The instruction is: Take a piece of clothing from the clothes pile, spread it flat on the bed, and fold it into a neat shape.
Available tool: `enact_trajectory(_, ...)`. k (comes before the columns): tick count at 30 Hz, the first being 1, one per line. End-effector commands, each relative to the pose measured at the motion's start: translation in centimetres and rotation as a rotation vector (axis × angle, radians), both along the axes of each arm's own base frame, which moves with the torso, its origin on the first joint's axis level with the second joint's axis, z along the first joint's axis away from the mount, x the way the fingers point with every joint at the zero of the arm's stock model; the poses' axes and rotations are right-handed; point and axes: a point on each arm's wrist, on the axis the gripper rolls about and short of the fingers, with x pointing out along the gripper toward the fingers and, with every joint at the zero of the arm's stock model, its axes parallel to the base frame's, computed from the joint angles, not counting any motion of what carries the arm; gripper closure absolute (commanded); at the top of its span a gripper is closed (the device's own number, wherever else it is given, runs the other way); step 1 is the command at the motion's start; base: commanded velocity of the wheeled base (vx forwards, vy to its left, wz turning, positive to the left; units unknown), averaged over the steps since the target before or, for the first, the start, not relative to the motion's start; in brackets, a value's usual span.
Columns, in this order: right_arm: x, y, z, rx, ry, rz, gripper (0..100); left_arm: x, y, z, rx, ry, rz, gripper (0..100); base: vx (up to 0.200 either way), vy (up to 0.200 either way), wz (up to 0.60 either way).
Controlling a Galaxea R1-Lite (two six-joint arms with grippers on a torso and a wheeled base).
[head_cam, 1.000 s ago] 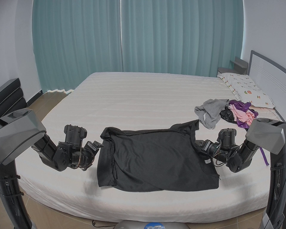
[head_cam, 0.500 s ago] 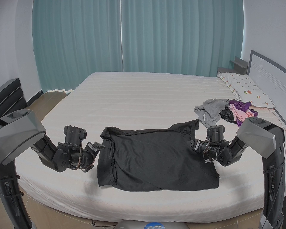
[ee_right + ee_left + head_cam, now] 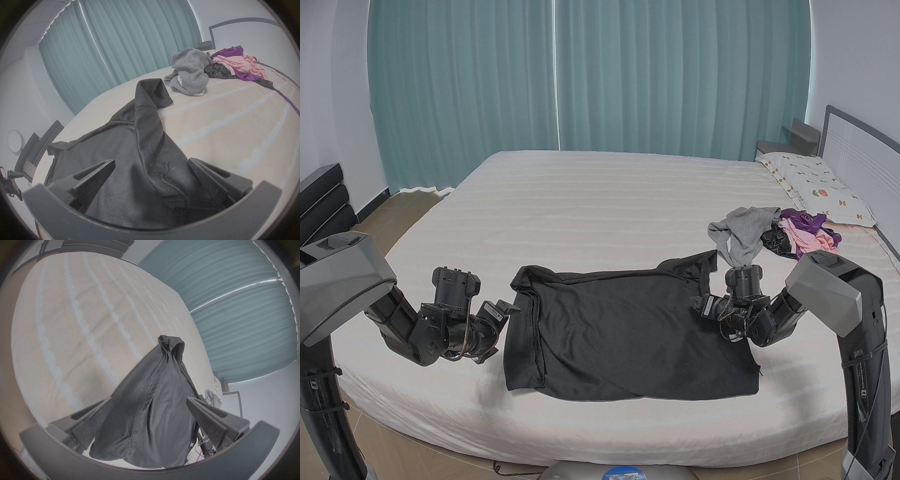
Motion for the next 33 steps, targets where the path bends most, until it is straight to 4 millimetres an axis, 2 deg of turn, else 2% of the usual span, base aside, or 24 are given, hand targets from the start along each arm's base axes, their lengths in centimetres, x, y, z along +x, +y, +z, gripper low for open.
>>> enact_trajectory(1, 0.3, 0.1, -0.9, -0.011, 0.014, 0.002, 100, 0.0, 0.0, -0.2, 0.0, 0.006, 0.0, 0, 0.0, 0.0, 0.0)
enact_trajectory(10, 1.3, -1.6, 0.0, -0.023, -0.031, -0.057, 100, -0.1, 0.0, -0.4, 0.003, 0.013, -0.002, 0, 0.0, 0.0, 0.0)
enact_trajectory(22, 2.1, -5.7, 0.4, 0.006, -0.063, -0.143, 100, -0.1, -0.1, -0.5, 0.004, 0.017, -0.005, 0, 0.0, 0.0, 0.0)
enact_trajectory(32, 2.7, -6.9, 0.1, 0.025, -0.087, -0.158, 100, -0.3, -0.3, -0.6, 0.003, 0.021, -0.012, 0, 0.0, 0.0, 0.0)
enact_trajectory(33, 2.6, -6.9, 0.1, 0.024, -0.084, -0.16, 0, -0.3, -0.3, -0.6, 0.003, 0.021, -0.012, 0, 0.0, 0.0, 0.0)
